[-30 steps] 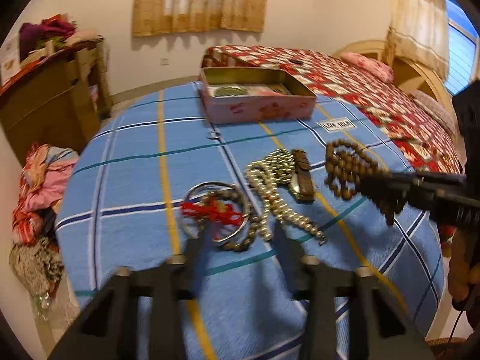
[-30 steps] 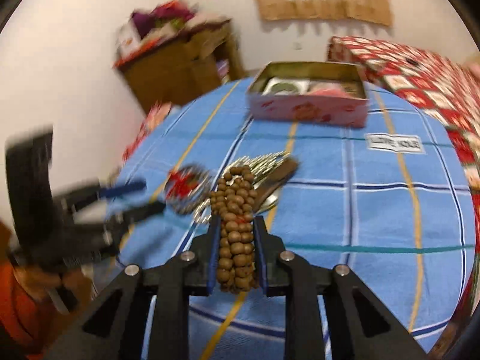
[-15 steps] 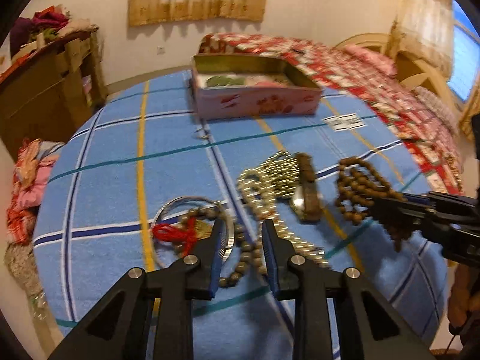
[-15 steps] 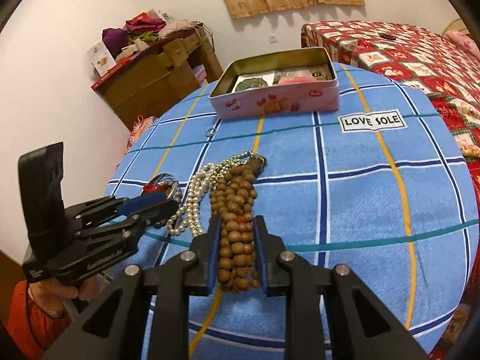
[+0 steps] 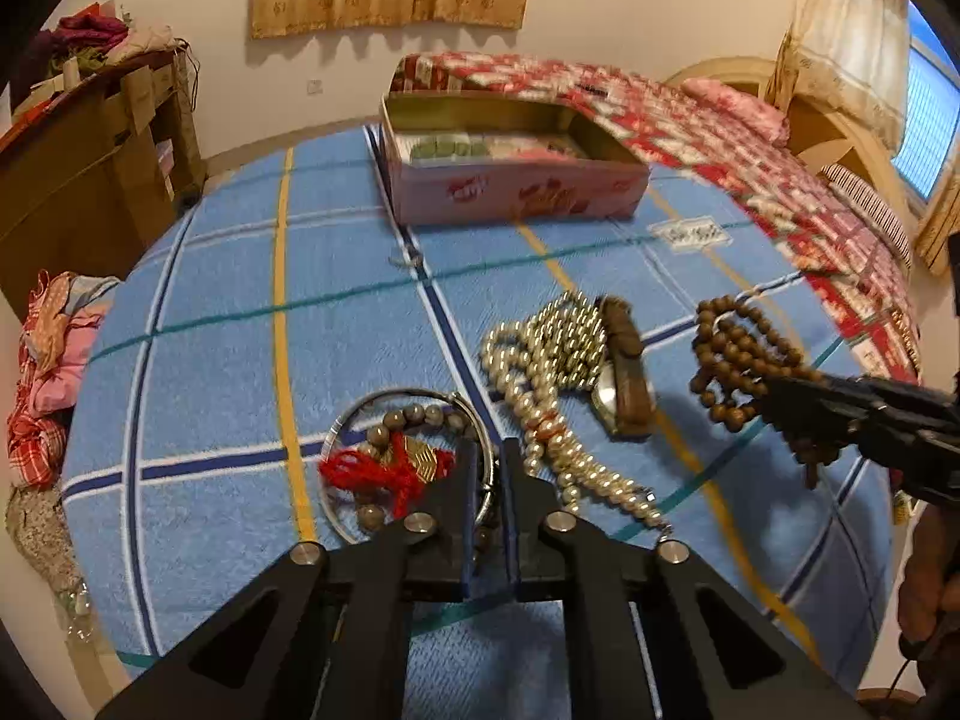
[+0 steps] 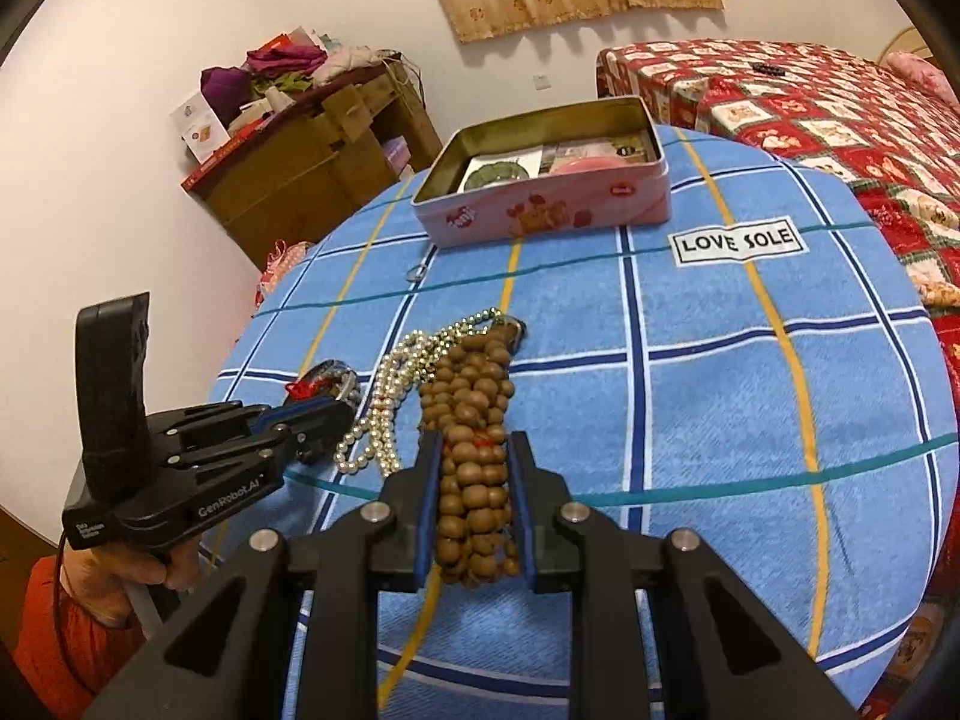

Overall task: Organize jewelry
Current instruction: 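Grasp the brown wooden bead bracelet with the right tool and lift it, then grasp the silver bangle with the left tool while the right tool holds the bead bracelet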

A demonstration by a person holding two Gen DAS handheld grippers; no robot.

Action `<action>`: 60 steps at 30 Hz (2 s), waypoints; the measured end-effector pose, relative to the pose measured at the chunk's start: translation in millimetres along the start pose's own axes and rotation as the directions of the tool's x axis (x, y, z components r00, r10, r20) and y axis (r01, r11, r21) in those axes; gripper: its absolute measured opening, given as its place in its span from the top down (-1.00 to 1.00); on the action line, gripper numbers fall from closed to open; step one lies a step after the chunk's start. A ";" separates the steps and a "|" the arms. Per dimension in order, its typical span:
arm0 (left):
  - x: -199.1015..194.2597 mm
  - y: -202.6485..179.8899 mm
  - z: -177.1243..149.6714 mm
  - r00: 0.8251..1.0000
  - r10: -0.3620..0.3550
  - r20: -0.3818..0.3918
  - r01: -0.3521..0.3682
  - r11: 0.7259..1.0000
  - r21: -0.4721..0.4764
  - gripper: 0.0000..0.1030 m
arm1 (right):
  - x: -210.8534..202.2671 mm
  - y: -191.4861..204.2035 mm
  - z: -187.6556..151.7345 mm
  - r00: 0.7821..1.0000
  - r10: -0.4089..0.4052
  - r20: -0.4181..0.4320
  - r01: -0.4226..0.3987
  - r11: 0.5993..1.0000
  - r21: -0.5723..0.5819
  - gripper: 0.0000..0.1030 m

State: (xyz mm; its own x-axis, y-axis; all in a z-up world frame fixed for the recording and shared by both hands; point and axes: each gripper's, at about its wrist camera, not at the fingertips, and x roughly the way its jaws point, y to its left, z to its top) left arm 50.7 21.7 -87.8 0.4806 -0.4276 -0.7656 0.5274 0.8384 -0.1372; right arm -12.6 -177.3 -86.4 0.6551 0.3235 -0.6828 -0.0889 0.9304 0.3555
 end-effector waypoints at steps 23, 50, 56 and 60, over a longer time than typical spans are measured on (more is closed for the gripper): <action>-61.7 22.0 -6.5 0.978 -0.108 0.180 0.127 0.987 -0.100 0.68 | -7.9 1.9 6.3 0.999 -0.007 0.036 0.006 1.000 0.017 0.52; 14.2 -41.2 -16.6 0.998 -0.060 -0.028 0.063 0.991 0.119 0.49 | -3.1 -7.6 3.2 1.000 -0.020 0.013 0.019 0.998 0.051 0.51; -4.7 -8.6 -13.0 0.984 -0.171 0.043 0.173 0.983 -0.054 0.91 | -6.6 -10.3 3.3 0.999 -0.024 0.021 0.023 0.998 0.059 0.51; -38.9 6.6 -5.0 0.947 -0.273 0.172 0.295 0.948 -0.117 0.90 | -6.9 -12.8 3.8 0.999 -0.027 0.021 0.026 0.997 0.067 0.51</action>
State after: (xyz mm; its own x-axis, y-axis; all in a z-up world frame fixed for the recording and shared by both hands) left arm 32.0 45.5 -62.1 0.4314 -0.6916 -0.5793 0.5596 0.7088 -0.4295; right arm -13.1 -192.1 -83.9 0.6732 0.2942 -0.6784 -0.0217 0.9249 0.3796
